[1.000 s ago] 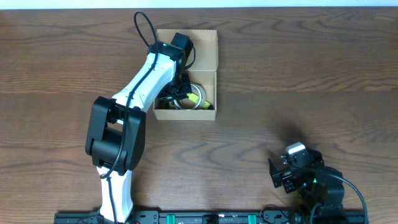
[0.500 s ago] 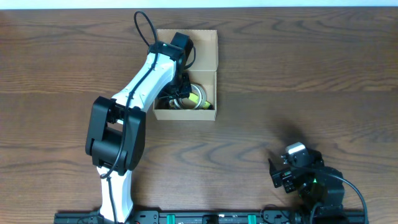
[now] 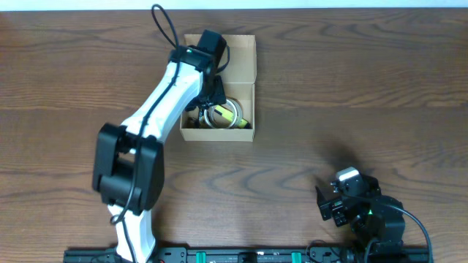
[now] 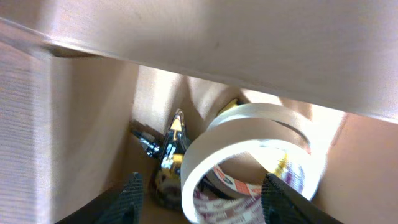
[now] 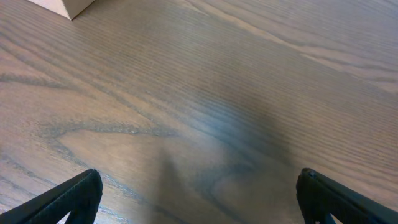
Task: Pack container
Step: 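Release the white tape roll and raise the left gripper from the box, then raise both grippers to the box lid's far corners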
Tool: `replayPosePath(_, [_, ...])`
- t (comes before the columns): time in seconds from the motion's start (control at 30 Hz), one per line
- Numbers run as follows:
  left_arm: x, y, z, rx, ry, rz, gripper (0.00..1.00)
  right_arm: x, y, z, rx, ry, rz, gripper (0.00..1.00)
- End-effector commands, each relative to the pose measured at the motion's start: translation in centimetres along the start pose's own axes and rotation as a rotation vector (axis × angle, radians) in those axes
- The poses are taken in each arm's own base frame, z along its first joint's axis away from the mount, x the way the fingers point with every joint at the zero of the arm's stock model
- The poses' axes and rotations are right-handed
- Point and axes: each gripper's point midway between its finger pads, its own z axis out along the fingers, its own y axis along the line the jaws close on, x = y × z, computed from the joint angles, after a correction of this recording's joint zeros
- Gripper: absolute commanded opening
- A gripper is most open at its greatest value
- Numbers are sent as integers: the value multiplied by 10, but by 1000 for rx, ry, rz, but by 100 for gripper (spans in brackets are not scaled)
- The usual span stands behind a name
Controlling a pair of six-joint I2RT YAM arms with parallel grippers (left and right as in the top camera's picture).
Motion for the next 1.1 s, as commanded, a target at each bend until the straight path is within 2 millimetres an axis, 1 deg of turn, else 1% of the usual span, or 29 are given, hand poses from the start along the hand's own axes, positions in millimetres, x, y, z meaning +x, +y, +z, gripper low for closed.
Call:
replayPosePath(0.0, [-11,1,-34,22,-89,1,64,3,0,1,1,4,-9,99])
replayPosePath(0.03, [-12,1,-41,31,-103,-1,66,3,0,1,1,4,-9,99])
replayPosePath(0.07, [-13,1,-50,43,-123,-2,72,3,0,1,1,4,-9,99])
replayPosePath(0.13, [-16,1,-71,64,-168,-5,96,3,0,1,1,4,-9,99])
replayPosePath(0.3, [-19,12,-126,88,-299,-18,95,3,0,1,1,4,-9,99])
replayPosePath(0.33, [-19,15,-143,100,-338,-19,95,3,0,1,1,4,-9,99])
replayPosePath(0.37, [-18,16,-153,110,-360,-16,95,3,0,1,1,4,-9,99])
replayPosePath(0.47, [-13,20,-191,165,-440,-16,95,3,0,1,1,4,-9,99])
replayPosePath(0.5, [-12,21,-198,175,-453,-16,95,3,0,1,1,4,-9,99])
replayPosePath(0.6, [-3,23,-227,234,-503,-17,96,3,0,1,1,4,-9,99])
replayPosePath(0.67, [3,28,-249,266,-553,-22,95,3,0,1,1,4,-9,99])
replayPosePath(0.7, [8,32,-263,287,-585,-24,95,3,0,1,1,4,-9,99])
replayPosePath(0.8, [14,37,-281,313,-624,-29,96,3,0,1,1,4,-9,99])
replayPosePath(0.87, [17,38,-286,320,-636,-29,95,3,0,1,1,4,-9,99])
replayPosePath(1.07, [26,44,-276,286,-584,-25,96,3,0,1,1,4,-9,99])
